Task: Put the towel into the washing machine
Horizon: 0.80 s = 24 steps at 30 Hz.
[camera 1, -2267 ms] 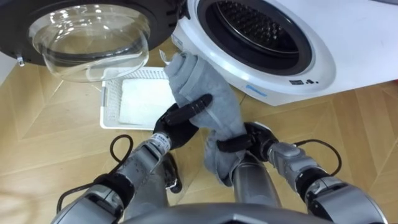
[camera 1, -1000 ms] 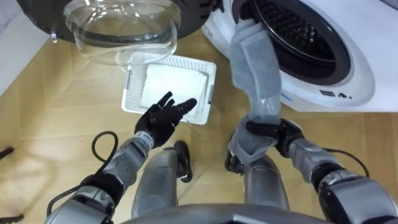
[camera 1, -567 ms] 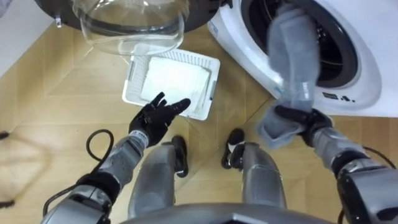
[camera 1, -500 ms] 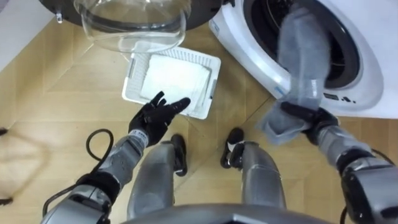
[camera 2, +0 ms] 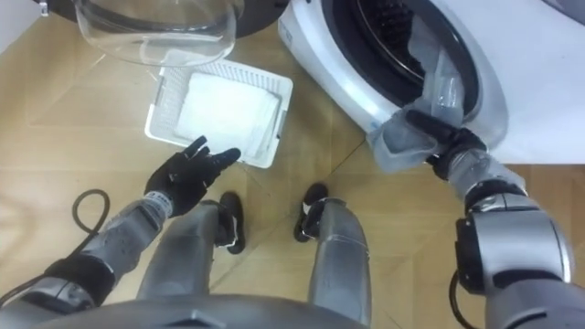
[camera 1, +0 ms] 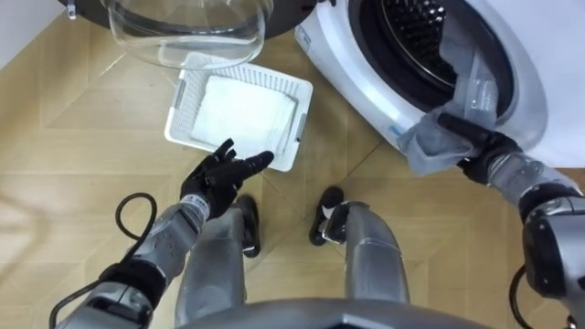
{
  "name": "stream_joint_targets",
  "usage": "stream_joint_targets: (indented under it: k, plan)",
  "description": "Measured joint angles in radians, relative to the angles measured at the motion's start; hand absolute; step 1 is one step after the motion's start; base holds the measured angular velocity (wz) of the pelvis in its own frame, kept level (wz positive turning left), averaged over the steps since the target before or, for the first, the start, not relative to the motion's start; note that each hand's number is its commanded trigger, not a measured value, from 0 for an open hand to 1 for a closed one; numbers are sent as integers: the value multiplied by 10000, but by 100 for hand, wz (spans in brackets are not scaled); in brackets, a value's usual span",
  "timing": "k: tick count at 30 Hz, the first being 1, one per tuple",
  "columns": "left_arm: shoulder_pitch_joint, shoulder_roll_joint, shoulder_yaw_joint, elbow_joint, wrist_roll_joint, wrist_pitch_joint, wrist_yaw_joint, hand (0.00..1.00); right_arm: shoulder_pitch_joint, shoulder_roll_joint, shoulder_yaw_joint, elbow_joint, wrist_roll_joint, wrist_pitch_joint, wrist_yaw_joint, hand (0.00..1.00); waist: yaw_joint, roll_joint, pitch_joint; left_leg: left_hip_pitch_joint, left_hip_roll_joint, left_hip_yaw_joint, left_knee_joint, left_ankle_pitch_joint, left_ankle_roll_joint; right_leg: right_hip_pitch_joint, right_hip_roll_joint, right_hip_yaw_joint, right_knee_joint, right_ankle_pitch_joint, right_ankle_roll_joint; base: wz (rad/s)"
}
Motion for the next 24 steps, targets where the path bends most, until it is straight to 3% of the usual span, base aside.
stream_joint_targets:
  k: [1, 2, 4, 5, 6, 7, 10, 11, 12, 13, 24]
  plan:
    - [140, -4, 161, -72, 73, -14, 1, 0, -170, -32, -17, -182, 58, 160, -50, 76, -77, -52, -5, -7, -22, 29, 23, -2, 6, -59, -6, 87, 63, 1, 3, -9]
    - [256, 1, 375, -106, 212, -17, 1, 0, -313, -44, -17, -385, 75, 354, -58, 75, -197, -98, -2, -9, -26, 39, 42, -1, 7, -77, -6, 123, 103, -5, 12, -6]
    - [291, 30, 495, -102, 256, -18, -1, 0, -460, -44, -17, -397, 246, 654, -45, 55, -263, -162, 4, -12, -12, 42, 61, -1, 6, -76, 3, 121, 129, -7, 8, 0]
    - [321, 14, 608, -102, 255, -19, -13, 0, -504, -44, -17, -398, 480, 723, -36, 54, -287, -179, 4, -26, -11, 42, 72, 2, 10, -81, 2, 118, 129, -8, 7, 0]
    - [340, 9, 655, -102, 261, -19, -14, 0, -539, -44, -17, -399, 582, 768, -36, 59, -307, -183, 3, -39, -11, 42, 78, 3, 12, -88, 1, 120, 125, -9, 7, 0]
    - [372, 12, 755, -102, 328, -18, -15, 0, -608, -44, -17, -398, 831, 857, -45, 82, -375, -189, 4, -73, -11, 41, 91, 11, 26, -108, -2, 121, 122, -10, 10, 4]
    - [403, 16, 817, -103, 447, -18, -13, 0, -681, -45, -17, -395, 1326, 930, -60, 82, -459, -206, 8, -130, -11, 35, 117, 18, 38, -142, -15, 102, 112, -15, 18, 5]
    - [412, 13, 807, -103, 444, -18, -9, 0, -685, -45, -17, -394, 1484, 944, -69, 73, -460, -206, 9, -134, -11, 33, 119, 18, 39, -141, -19, 98, 109, -18, 22, 4]
    - [416, 8, 806, -103, 439, -18, -3, 0, -688, -45, -17, -394, 1627, 954, -74, 51, -462, -207, 9, -135, -12, 33, 116, 18, 39, -141, -20, 95, 109, -18, 23, 0]
    - [417, -5, 793, -103, 437, -17, 21, 0, -705, -45, -17, -394, 1751, 976, -76, 0, -464, -208, 9, -137, -12, 32, 109, 18, 40, -141, -21, 91, 112, -19, 24, 0]
    - [301, -113, 638, -108, 862, 4, 239, 0, -1027, -45, -140, -396, 3612, 1003, -113, 0, -548, -176, 13, -249, 6, 104, 168, 15, 44, -312, -17, 109, 138, -19, 23, -1]
